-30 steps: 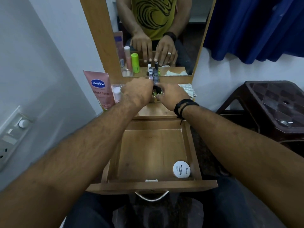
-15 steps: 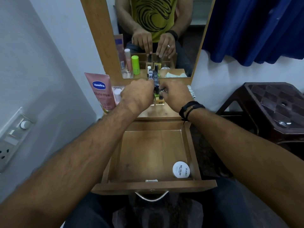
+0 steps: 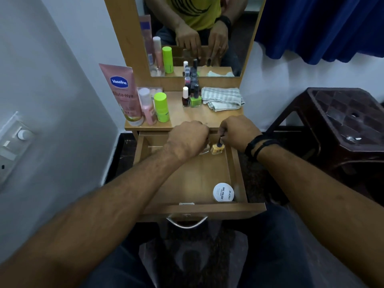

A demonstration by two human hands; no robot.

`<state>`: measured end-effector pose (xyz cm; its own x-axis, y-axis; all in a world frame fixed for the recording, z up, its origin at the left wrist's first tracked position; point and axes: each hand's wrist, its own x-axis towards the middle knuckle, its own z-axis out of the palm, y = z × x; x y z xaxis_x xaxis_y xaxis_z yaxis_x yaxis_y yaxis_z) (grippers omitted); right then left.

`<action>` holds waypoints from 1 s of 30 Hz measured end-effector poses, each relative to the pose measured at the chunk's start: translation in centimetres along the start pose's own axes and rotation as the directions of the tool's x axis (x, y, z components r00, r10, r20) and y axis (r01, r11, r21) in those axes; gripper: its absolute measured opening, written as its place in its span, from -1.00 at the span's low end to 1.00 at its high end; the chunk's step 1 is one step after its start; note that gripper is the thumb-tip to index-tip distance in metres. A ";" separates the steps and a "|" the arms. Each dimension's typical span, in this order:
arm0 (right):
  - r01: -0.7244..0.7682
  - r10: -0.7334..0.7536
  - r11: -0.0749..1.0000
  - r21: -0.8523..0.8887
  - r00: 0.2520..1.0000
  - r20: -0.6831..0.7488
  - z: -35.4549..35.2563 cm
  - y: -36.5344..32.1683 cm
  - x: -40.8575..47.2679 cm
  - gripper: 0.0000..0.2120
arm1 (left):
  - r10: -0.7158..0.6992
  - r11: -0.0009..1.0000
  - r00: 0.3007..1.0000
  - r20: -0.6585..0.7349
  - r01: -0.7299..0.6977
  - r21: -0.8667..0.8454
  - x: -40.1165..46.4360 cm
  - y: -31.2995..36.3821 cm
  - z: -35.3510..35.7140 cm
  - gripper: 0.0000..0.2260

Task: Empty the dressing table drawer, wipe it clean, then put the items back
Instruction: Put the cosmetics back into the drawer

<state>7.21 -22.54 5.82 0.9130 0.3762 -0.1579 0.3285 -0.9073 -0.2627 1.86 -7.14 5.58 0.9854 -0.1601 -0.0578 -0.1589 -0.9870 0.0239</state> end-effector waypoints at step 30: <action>-0.044 0.016 0.996 -0.077 0.944 -0.330 8.8 4.7 0.9 -0.82 | -0.067 0.989 0.997 0.025 0.070 -0.130 3.5 1.6 6.7 -0.71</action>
<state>7.42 -24.81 -3.92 0.9470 0.2782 0.1606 0.3055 -0.9347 -0.1816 4.69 -9.41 -1.25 0.9921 -0.0934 -0.0838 -0.0802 -0.9856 0.1491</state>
